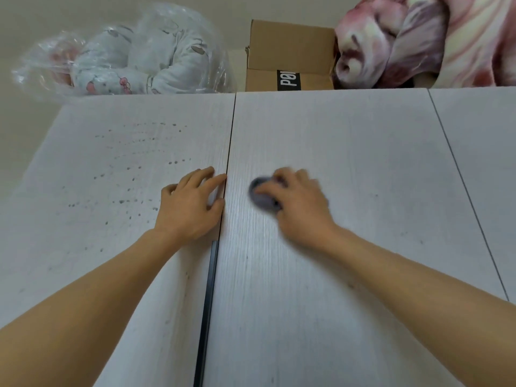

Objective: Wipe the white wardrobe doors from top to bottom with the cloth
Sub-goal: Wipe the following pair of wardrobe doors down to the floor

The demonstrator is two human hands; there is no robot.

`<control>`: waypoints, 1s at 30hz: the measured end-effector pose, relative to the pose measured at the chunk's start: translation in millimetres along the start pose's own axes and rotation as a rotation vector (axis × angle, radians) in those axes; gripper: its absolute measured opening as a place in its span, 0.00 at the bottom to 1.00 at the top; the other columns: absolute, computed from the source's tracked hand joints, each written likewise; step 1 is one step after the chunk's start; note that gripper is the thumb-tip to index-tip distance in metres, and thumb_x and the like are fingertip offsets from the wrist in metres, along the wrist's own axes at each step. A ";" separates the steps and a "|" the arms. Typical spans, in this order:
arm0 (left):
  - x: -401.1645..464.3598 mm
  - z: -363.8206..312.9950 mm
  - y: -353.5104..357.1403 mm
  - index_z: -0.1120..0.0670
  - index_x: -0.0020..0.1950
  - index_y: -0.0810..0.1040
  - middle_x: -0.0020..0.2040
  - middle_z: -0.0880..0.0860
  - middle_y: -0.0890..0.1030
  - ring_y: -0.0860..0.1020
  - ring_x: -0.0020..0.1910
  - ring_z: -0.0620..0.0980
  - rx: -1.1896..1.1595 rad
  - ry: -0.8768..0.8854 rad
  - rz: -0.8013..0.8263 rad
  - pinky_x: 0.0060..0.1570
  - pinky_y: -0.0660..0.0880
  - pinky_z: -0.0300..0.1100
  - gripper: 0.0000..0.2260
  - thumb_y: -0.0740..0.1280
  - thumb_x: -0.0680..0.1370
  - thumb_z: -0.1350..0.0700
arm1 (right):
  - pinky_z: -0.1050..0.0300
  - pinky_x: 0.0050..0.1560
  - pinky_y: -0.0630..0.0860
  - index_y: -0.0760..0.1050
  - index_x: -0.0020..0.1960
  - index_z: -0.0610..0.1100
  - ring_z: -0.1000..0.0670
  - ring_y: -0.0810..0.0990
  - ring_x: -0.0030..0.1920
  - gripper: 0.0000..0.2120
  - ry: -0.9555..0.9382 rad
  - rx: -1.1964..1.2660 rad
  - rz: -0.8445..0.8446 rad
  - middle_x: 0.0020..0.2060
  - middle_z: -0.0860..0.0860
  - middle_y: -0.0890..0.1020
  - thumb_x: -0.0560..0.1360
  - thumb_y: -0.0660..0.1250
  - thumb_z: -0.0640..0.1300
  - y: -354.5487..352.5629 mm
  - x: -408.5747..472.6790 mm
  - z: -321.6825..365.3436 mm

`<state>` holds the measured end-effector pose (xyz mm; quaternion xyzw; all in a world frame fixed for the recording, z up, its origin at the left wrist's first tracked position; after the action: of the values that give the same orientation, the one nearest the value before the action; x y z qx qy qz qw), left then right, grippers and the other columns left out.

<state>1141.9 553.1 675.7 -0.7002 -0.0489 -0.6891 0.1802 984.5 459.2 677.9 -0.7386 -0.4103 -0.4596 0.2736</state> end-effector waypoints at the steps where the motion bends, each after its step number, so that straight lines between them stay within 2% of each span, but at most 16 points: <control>1: 1.1 0.7 -1.6 0.46 0.74 0.63 0.75 0.49 0.61 0.58 0.74 0.49 0.008 0.008 -0.003 0.68 0.54 0.54 0.21 0.56 0.80 0.48 | 0.56 0.48 0.60 0.77 0.58 0.53 0.46 0.69 0.52 0.17 -0.184 0.030 0.085 0.57 0.49 0.74 0.72 0.67 0.37 7.6 -15.6 20.6; 3: -1.0 0.9 -3.5 0.46 0.74 0.62 0.75 0.49 0.60 0.57 0.74 0.49 0.022 0.000 -0.006 0.68 0.54 0.54 0.21 0.55 0.81 0.48 | 0.55 0.45 0.64 0.78 0.55 0.53 0.47 0.71 0.48 0.18 -0.539 0.073 0.267 0.54 0.49 0.76 0.69 0.70 0.37 14.9 -52.2 46.5; 4: -5.0 0.2 -2.1 0.47 0.74 0.62 0.76 0.49 0.59 0.56 0.75 0.49 0.028 -0.020 0.006 0.68 0.54 0.54 0.21 0.56 0.81 0.50 | 0.55 0.44 0.65 0.78 0.56 0.52 0.47 0.71 0.47 0.19 -0.634 0.073 0.331 0.53 0.49 0.77 0.68 0.70 0.37 15.7 -66.8 48.4; 6: -11.3 -5.9 2.3 0.49 0.74 0.61 0.76 0.50 0.59 0.55 0.74 0.49 0.042 -0.056 0.022 0.68 0.54 0.54 0.20 0.55 0.81 0.51 | 0.55 0.42 0.67 0.78 0.57 0.52 0.47 0.72 0.46 0.19 -0.624 0.012 0.334 0.53 0.48 0.77 0.69 0.68 0.37 8.1 -72.5 31.9; 8: -11.9 -15.8 2.1 0.50 0.73 0.61 0.75 0.50 0.58 0.56 0.73 0.50 0.038 -0.072 0.035 0.67 0.55 0.55 0.20 0.53 0.81 0.50 | 0.55 0.41 0.69 0.78 0.57 0.50 0.46 0.73 0.45 0.18 -0.401 -0.067 0.160 0.51 0.47 0.77 0.71 0.62 0.39 -10.1 -53.6 -3.7; 10: -11.1 -24.6 0.4 0.50 0.73 0.60 0.75 0.52 0.57 0.56 0.73 0.52 0.030 -0.056 0.039 0.67 0.56 0.55 0.20 0.53 0.81 0.50 | 0.52 0.44 0.70 0.77 0.60 0.49 0.42 0.73 0.48 0.19 0.013 -0.135 -0.031 0.52 0.45 0.76 0.72 0.60 0.37 -36.8 -31.2 -48.7; 12: -12.1 -33.2 1.6 0.51 0.74 0.60 0.76 0.53 0.57 0.56 0.74 0.53 0.033 -0.026 0.018 0.67 0.56 0.56 0.21 0.52 0.81 0.49 | 0.53 0.46 0.66 0.74 0.64 0.49 0.41 0.70 0.54 0.20 0.449 -0.138 -0.107 0.57 0.44 0.72 0.74 0.62 0.36 -48.4 -28.8 -82.5; 13: -13.1 -38.6 2.3 0.51 0.74 0.61 0.75 0.54 0.58 0.57 0.73 0.54 0.030 -0.008 -0.004 0.67 0.57 0.56 0.22 0.51 0.81 0.48 | 0.53 0.45 0.67 0.73 0.65 0.48 0.41 0.70 0.54 0.21 0.522 -0.132 -0.127 0.56 0.44 0.71 0.73 0.63 0.35 -49.4 -33.9 -84.6; 14: -14.5 -44.5 3.7 0.52 0.73 0.62 0.75 0.55 0.60 0.59 0.73 0.55 0.027 0.012 -0.023 0.66 0.59 0.57 0.24 0.50 0.79 0.47 | 0.52 0.43 0.69 0.75 0.63 0.48 0.41 0.72 0.51 0.22 0.456 -0.135 -0.143 0.54 0.43 0.73 0.71 0.65 0.34 -48.0 -40.0 -77.7; 16: -13.7 -61.8 7.8 0.53 0.72 0.66 0.72 0.57 0.65 0.63 0.71 0.57 0.029 0.073 -0.048 0.63 0.62 0.60 0.27 0.48 0.75 0.46 | 0.54 0.36 0.72 0.77 0.59 0.47 0.42 0.75 0.43 0.21 0.060 -0.122 -0.076 0.50 0.43 0.76 0.68 0.66 0.34 -44.1 -63.2 -53.3; 18: -9.8 -80.4 13.5 0.53 0.70 0.69 0.70 0.58 0.69 0.66 0.69 0.60 0.052 0.127 -0.043 0.60 0.64 0.62 0.27 0.48 0.74 0.46 | 0.56 0.36 0.68 0.75 0.59 0.50 0.46 0.73 0.42 0.19 -0.430 -0.141 0.159 0.50 0.45 0.76 0.70 0.62 0.39 -39.0 -100.0 -35.8; 20: -4.2 -95.7 17.8 0.52 0.69 0.70 0.69 0.58 0.70 0.67 0.68 0.60 0.068 0.157 -0.028 0.60 0.65 0.62 0.28 0.47 0.74 0.46 | 0.56 0.37 0.67 0.72 0.60 0.52 0.47 0.71 0.42 0.19 -0.597 -0.165 0.312 0.52 0.47 0.74 0.71 0.61 0.41 -46.1 -111.2 -44.9; 22: 3.4 -111.8 20.7 0.50 0.70 0.68 0.71 0.57 0.68 0.65 0.70 0.58 0.072 0.175 -0.026 0.62 0.63 0.61 0.29 0.45 0.73 0.44 | 0.57 0.35 0.69 0.71 0.60 0.52 0.47 0.73 0.42 0.20 -0.469 -0.239 0.218 0.52 0.47 0.74 0.69 0.59 0.41 -57.8 -96.1 -77.3; 25: 11.1 -126.7 25.4 0.47 0.72 0.64 0.73 0.54 0.64 0.61 0.72 0.55 0.073 0.183 -0.021 0.65 0.60 0.57 0.32 0.41 0.71 0.42 | 0.56 0.33 0.67 0.72 0.63 0.49 0.41 0.75 0.46 0.23 0.131 -0.345 -0.046 0.51 0.44 0.74 0.69 0.62 0.36 -83.3 -53.8 -128.8; 28: 14.2 -131.6 31.2 0.48 0.70 0.67 0.71 0.53 0.67 0.63 0.70 0.55 0.065 0.187 -0.018 0.63 0.61 0.56 0.32 0.42 0.70 0.42 | 0.54 0.41 0.62 0.63 0.70 0.48 0.41 0.67 0.58 0.23 0.663 -0.293 -0.065 0.60 0.44 0.66 0.76 0.58 0.38 -92.6 -23.5 -160.9; 30: 15.5 -130.3 33.3 0.47 0.71 0.66 0.72 0.53 0.66 0.61 0.71 0.55 0.070 0.183 -0.016 0.65 0.60 0.56 0.32 0.42 0.70 0.41 | 0.54 0.43 0.62 0.61 0.70 0.48 0.42 0.65 0.59 0.22 0.680 -0.254 -0.060 0.62 0.44 0.64 0.77 0.57 0.38 -88.4 -4.7 -154.9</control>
<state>1029.7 477.6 682.9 -0.6273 -0.0620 -0.7494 0.2025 837.2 381.9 742.3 -0.5593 -0.2569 -0.7340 0.2870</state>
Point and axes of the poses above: each hand's wrist, its own x-axis towards the middle knuckle, its own y-axis out of the palm, z = x × y, the point moved 4 cm from there along x, towards the middle knuckle
